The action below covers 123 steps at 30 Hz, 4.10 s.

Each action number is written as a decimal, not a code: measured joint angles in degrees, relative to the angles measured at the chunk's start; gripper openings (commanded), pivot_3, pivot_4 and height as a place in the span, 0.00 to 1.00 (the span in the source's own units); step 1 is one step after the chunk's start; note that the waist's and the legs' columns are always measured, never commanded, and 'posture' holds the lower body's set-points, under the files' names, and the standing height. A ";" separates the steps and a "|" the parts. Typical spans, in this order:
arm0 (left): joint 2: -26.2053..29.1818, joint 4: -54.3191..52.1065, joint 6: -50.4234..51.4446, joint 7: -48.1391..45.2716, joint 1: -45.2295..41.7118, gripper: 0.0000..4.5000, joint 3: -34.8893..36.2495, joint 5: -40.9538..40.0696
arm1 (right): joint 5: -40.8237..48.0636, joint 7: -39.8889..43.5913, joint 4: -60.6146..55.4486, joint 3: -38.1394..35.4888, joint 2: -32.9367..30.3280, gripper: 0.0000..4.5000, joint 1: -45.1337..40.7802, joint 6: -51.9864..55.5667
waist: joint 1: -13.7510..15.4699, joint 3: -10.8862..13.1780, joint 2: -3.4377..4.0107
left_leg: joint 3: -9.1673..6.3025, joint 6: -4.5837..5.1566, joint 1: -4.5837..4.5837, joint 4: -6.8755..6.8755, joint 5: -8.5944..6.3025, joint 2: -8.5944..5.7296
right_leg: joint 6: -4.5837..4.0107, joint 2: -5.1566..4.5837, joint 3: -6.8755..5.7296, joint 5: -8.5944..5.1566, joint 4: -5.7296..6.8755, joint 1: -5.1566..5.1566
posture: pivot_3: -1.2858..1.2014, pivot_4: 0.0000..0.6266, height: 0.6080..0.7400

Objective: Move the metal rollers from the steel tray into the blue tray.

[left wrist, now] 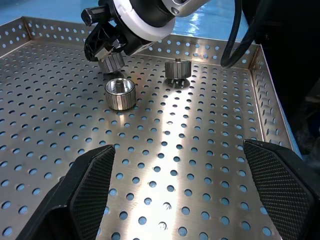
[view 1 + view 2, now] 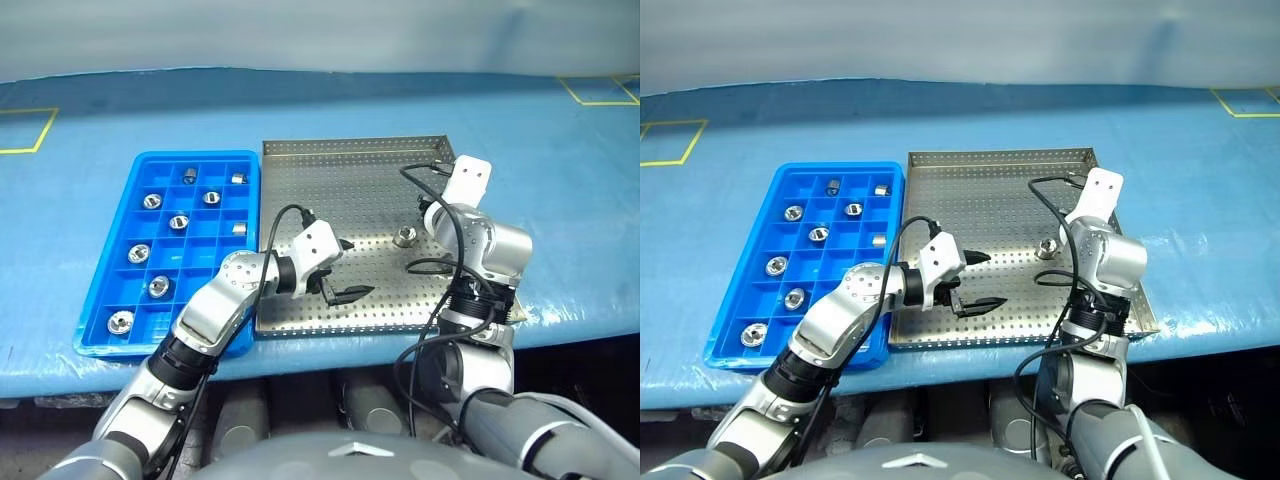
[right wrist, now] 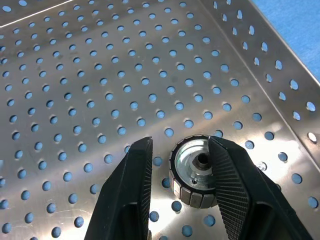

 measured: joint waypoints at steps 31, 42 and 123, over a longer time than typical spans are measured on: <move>0.02 -0.02 0.02 0.12 0.56 1.00 0.01 0.01 | 0.17 -2.91 0.72 -3.99 1.04 0.95 -2.36 3.69 | 1.13 0.00 0.01 | 0.01 0.01 0.00 0.00 0.00 0.00 | 0.00 0.00 -0.01 0.00 -0.01 -0.01 | 0.50 0.24 1.00; 0.09 -0.36 0.08 -0.04 0.76 1.00 -0.03 0.01 | -0.07 -5.24 1.56 -6.05 0.88 0.46 -2.99 3.63 | 1.29 0.00 0.01 | 0.02 0.03 0.00 -0.02 -0.02 0.01 | 0.00 0.00 0.00 0.00 -0.04 -0.01 | 0.50 0.24 1.00; 12.21 -33.88 2.19 12.15 38.67 1.00 35.77 -20.41 | -0.05 28.92 -12.77 35.50 -3.34 0.73 5.48 -21.04 | 10.64 0.29 0.06 | -0.15 -0.13 -0.11 -0.12 -0.10 0.20 | -0.69 -0.08 -0.57 -0.42 -0.24 -0.08 | 0.58 0.24 1.00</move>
